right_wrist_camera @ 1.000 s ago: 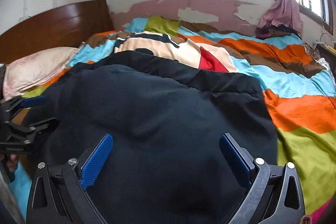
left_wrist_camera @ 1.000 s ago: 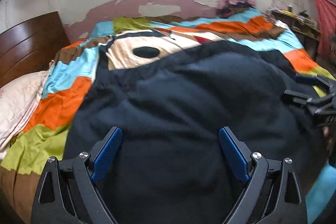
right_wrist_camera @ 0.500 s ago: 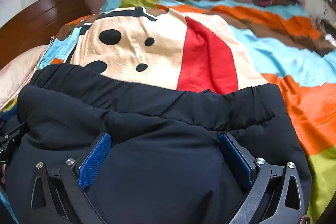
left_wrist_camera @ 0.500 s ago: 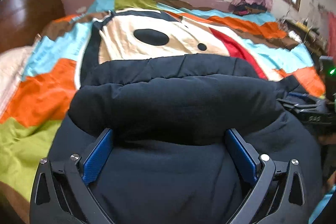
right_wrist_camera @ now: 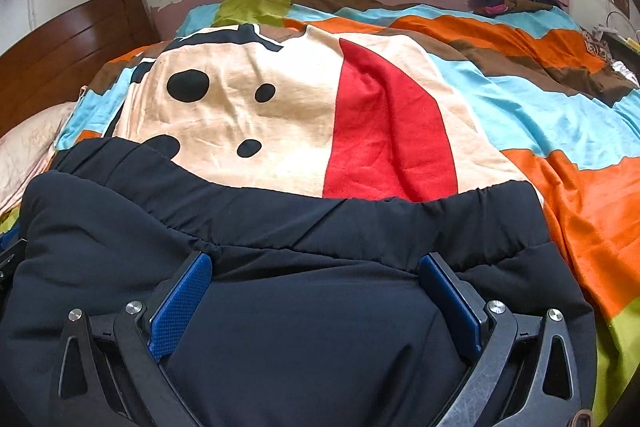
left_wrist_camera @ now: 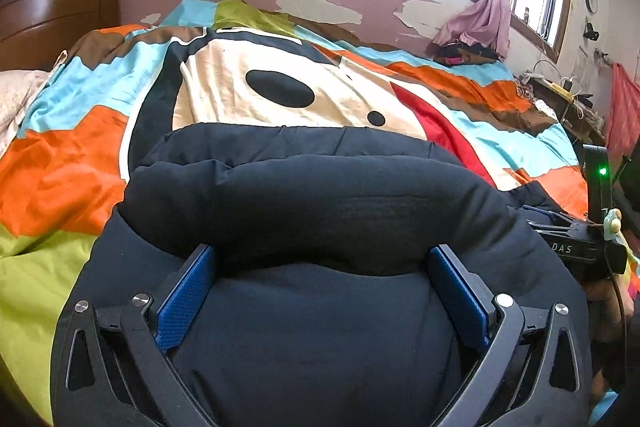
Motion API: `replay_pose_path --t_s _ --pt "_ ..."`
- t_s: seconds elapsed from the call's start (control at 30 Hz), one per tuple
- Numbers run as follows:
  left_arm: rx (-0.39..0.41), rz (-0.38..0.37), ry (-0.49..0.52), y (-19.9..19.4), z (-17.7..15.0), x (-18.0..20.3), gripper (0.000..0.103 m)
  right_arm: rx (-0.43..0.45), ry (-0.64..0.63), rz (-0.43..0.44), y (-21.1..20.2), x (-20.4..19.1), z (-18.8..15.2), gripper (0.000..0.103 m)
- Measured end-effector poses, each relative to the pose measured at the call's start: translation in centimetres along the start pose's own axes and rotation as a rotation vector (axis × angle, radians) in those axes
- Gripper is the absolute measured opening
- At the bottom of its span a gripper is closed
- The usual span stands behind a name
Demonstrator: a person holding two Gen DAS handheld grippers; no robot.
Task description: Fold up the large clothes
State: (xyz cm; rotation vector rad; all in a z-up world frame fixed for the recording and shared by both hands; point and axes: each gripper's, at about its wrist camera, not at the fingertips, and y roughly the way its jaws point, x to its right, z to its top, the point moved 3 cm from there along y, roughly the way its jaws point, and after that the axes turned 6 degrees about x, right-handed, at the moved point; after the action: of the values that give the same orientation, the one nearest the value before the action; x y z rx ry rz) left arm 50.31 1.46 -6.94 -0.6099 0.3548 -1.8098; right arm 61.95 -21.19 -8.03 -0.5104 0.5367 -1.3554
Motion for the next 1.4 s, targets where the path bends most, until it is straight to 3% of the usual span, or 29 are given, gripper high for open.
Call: replay_pose_path --t_s 0.53,0.87,1.07,1.17,1.27,1.4 --pt "0.063 -0.05 -0.037 -0.9 -0.5 -0.3 0.102 0.057 -0.01 -0.014 -1.1 -0.3 -0.5 0.103" --pt "0.073 -0.041 -0.025 -1.3 -0.9 -0.1 0.102 0.076 -0.012 -0.018 -1.8 -0.4 -0.8 0.103" --pt "0.1 -0.006 -0.043 -3.8 -2.4 -0.4 0.102 0.146 -0.012 -0.046 -4.3 -0.4 -1.9 0.103" --pt "0.092 0.093 -0.061 -6.3 -2.9 -0.5 0.102 0.17 -0.002 -0.052 -5.7 -0.2 -2.4 0.103" --pt "0.116 0.13 -0.063 -10.2 -3.3 -0.7 0.102 0.16 0.031 0.043 -7.1 0.3 -3.0 0.103" --pt "0.126 0.102 -0.041 -14.4 -4.0 -2.2 0.102 0.153 0.049 0.164 -11.5 0.7 -4.9 0.103"
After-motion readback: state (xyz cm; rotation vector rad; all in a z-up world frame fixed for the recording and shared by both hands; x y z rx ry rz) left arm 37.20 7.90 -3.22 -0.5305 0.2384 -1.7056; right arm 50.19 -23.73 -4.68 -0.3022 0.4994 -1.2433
